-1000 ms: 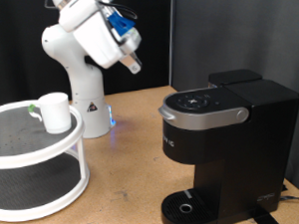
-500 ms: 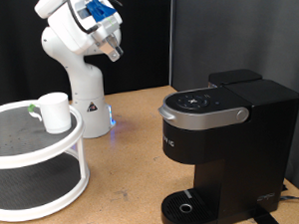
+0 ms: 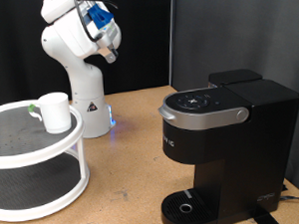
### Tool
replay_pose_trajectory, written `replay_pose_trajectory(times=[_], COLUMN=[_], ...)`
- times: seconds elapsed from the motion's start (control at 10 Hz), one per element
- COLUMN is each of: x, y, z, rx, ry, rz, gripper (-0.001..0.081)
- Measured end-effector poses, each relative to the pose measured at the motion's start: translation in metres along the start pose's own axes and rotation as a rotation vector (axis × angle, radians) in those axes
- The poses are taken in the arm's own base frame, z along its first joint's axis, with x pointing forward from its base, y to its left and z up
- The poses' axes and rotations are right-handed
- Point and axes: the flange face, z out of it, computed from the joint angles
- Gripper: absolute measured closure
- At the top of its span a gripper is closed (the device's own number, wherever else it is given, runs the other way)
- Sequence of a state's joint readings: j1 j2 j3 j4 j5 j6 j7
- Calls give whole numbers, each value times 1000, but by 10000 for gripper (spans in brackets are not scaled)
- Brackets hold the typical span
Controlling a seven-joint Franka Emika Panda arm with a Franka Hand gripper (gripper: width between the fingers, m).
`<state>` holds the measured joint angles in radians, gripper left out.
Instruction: Make a cup of coffee with the keurig machine
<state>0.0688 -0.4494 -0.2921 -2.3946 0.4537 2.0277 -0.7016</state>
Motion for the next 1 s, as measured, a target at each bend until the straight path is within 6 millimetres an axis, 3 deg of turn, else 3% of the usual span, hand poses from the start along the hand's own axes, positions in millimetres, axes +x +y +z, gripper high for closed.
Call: replay_pose_trajectory(times=[0.6, 1.0], x=[-17, -61], y=[1, 12], z=[-4, -35], rx=[19, 22], ry=[7, -6], rz=[-9, -96], gripper=[806, 806])
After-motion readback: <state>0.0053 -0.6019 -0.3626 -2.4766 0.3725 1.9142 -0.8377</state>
